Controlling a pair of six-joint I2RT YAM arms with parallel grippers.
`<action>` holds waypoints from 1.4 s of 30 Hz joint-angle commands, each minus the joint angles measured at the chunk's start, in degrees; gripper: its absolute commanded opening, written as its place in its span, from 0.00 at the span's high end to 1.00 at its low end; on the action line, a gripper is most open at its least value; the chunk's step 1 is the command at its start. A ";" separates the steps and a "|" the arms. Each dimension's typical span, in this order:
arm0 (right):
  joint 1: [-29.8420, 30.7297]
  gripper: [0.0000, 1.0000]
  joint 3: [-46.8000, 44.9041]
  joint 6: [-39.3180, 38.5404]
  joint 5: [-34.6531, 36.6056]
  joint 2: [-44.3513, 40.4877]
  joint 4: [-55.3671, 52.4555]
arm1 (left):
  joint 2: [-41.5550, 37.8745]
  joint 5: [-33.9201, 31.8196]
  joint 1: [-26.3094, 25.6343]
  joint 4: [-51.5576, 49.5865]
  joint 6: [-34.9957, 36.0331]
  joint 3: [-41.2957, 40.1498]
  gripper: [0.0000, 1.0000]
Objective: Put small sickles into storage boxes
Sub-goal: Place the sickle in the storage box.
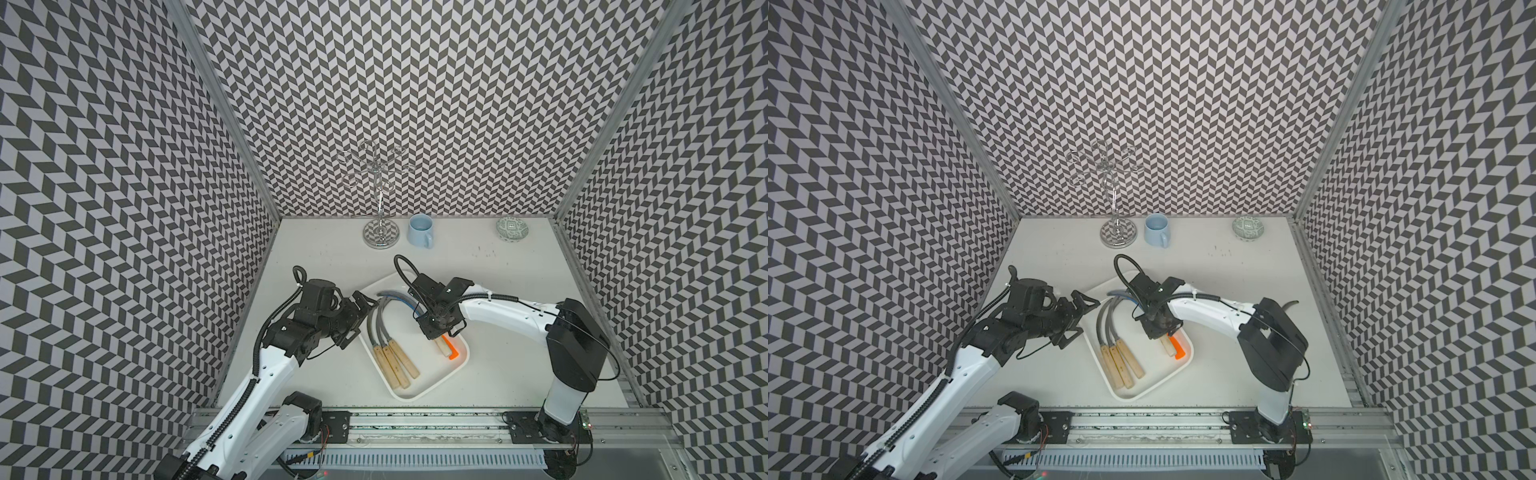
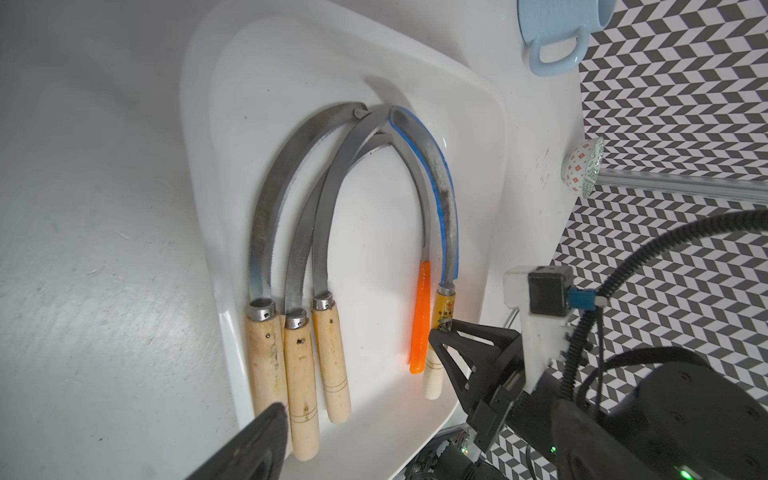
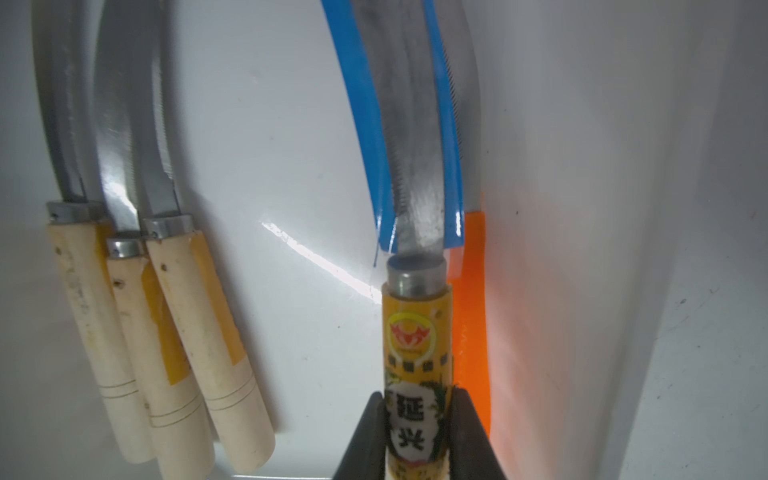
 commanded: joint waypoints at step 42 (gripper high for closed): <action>0.02 0.76 -2.63 0.55 -1.54 5.60 4.82 | 4.72 -7.19 2.37 -11.88 6.91 7.19 0.01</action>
